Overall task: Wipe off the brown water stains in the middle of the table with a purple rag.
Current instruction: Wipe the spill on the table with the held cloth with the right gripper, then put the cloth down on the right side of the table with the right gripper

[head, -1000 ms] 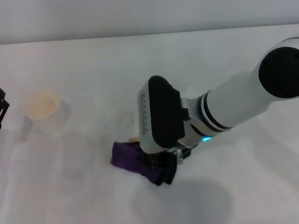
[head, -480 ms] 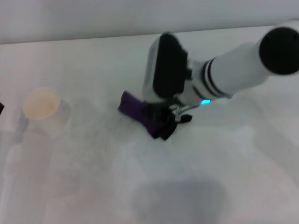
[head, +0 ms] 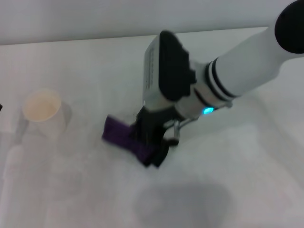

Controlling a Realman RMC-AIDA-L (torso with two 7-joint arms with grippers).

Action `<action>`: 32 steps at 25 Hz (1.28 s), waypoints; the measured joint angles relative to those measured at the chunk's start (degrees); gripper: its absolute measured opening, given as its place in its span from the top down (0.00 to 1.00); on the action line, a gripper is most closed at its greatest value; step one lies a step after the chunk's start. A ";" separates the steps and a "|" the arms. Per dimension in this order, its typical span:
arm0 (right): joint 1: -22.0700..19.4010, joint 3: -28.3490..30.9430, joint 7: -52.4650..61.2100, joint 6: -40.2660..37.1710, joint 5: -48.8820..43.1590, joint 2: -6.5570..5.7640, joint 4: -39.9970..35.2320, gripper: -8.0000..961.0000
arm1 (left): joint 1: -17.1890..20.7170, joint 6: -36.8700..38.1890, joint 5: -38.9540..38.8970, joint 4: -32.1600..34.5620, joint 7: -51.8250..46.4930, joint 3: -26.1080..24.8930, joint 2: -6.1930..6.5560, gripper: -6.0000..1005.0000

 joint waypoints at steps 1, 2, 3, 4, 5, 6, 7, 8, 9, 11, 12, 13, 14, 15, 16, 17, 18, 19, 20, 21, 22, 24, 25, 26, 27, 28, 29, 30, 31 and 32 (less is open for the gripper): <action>0.06 -0.91 -0.84 0.65 0.91 0.04 -0.05 0.89 | -0.10 0.02 0.00 0.00 0.00 -0.01 0.02 0.13; 0.16 -2.23 -1.42 0.89 1.64 0.07 -0.03 0.89 | -0.20 0.06 0.00 -0.02 0.00 -0.02 0.03 0.13; 0.33 -3.76 -1.64 0.52 2.02 0.12 0.20 0.89 | -0.25 0.07 -0.01 -0.03 0.00 -0.20 0.03 0.13; 0.47 -5.44 -1.63 -0.51 2.28 0.16 0.64 0.89 | -0.26 0.08 -0.05 -0.06 0.00 -0.46 0.04 0.13; 0.62 -6.83 -1.60 -1.50 2.64 0.21 1.11 0.89 | -0.26 0.08 -0.06 -0.06 0.00 -0.59 0.04 0.13; 0.83 -8.14 -1.54 -2.89 3.24 0.23 1.73 0.89 | -0.26 0.06 -0.08 -0.07 0.00 -0.79 0.04 0.13; 1.15 -9.79 -1.36 -4.66 3.90 0.24 2.67 0.89 | -0.26 0.04 -0.09 -0.08 0.00 -0.97 0.04 0.13; 1.40 -10.88 -1.16 -6.13 4.36 0.24 3.32 0.89 | -0.26 0.04 -0.09 -0.08 0.00 -0.97 0.04 0.13; 1.70 -11.92 -0.67 -7.96 4.42 0.23 4.24 0.89 | -0.21 0.03 -0.10 -0.09 0.00 -1.12 0.05 0.13; 2.30 -13.19 0.47 -10.51 4.30 0.24 5.83 0.89 | -0.11 0.04 -0.10 -0.10 0.00 -1.15 0.05 0.13; 2.68 -13.38 1.11 -11.59 4.18 0.24 6.91 0.89 | -0.07 0.04 -0.10 -0.10 0.00 -1.16 0.05 0.13; 3.03 -13.47 1.77 -12.60 4.10 0.25 7.84 0.89 | -0.01 0.04 -0.10 -0.10 0.00 -1.16 0.05 0.13; 3.41 -13.33 2.27 -13.41 4.07 0.22 8.82 0.89 | 0.00 0.04 -0.10 -0.09 0.00 -1.16 0.05 0.13; 3.70 -13.14 2.77 -14.29 4.07 0.19 9.66 0.89 | 0.02 0.04 -0.10 -0.10 0.00 -1.15 0.05 0.13; 4.01 -12.82 3.23 -15.15 4.01 0.08 10.52 0.89 | 0.03 0.04 -0.10 -0.10 0.00 -1.16 0.05 0.13; 4.25 -12.35 3.48 -15.82 3.75 0.01 11.35 0.89 | 0.03 0.04 -0.10 -0.09 0.00 -1.16 0.05 0.13; 4.49 -11.49 3.74 -16.37 3.18 -0.03 12.31 0.89 | -0.01 0.04 -0.09 -0.09 0.00 -1.16 0.05 0.13; 4.68 -10.46 3.94 -16.75 2.28 -0.02 13.15 0.89 | -0.05 0.04 -0.10 -0.09 0.00 -1.16 0.05 0.13; 4.77 -8.97 4.21 -16.93 0.98 0.03 13.97 0.89 | -0.10 0.04 -0.10 -0.09 0.00 -1.16 0.05 0.13; 4.82 -7.77 4.53 -17.01 -0.11 0.07 14.53 0.89 | -0.13 0.04 -0.09 -0.09 0.00 -1.16 0.05 0.13; 4.82 -6.17 5.05 -17.04 -1.44 0.03 14.89 0.89 | -0.15 0.06 -0.09 -0.09 0.00 -1.16 0.05 0.13; 4.61 -3.17 6.25 -16.98 -3.97 -0.16 15.06 0.89 | -0.16 0.08 -0.09 -0.09 0.00 -1.16 0.05 0.13; 4.33 -1.34 6.61 -16.87 -5.25 -0.25 15.05 0.89 | -0.16 0.08 -0.09 -0.09 0.00 -1.16 0.05 0.13; 4.07 0.40 6.82 -16.68 -6.55 -0.31 15.02 0.89 | -0.16 0.09 -0.09 -0.09 0.00 -1.16 0.05 0.13; 3.75 2.32 6.94 -16.39 -7.98 -0.34 15.02 0.89 | -0.16 0.14 -0.09 -0.09 0.00 -1.16 0.05 0.13; 3.43 4.06 7.06 -16.10 -9.49 -0.35 15.11 0.89 | -0.16 0.35 -0.09 -0.08 0.00 -1.16 0.05 0.13; 3.08 5.52 7.33 -15.76 -10.90 -0.35 15.21 0.89 | -0.09 0.67 -0.08 -0.07 0.00 -1.15 0.05 0.13; 2.77 6.63 7.94 -15.47 -12.49 -0.41 15.21 0.89 | 0.02 1.24 -0.09 -0.07 0.00 -1.16 0.05 0.13; 2.24 7.88 8.80 -14.95 -14.18 -0.44 14.93 0.88 | 0.02 1.24 -0.09 -0.07 0.00 -1.16 0.05 0.13; 1.72 9.13 9.66 -14.43 -15.92 -0.49 14.51 0.88 | 0.10 1.52 -0.09 -0.08 0.00 -1.15 0.05 0.13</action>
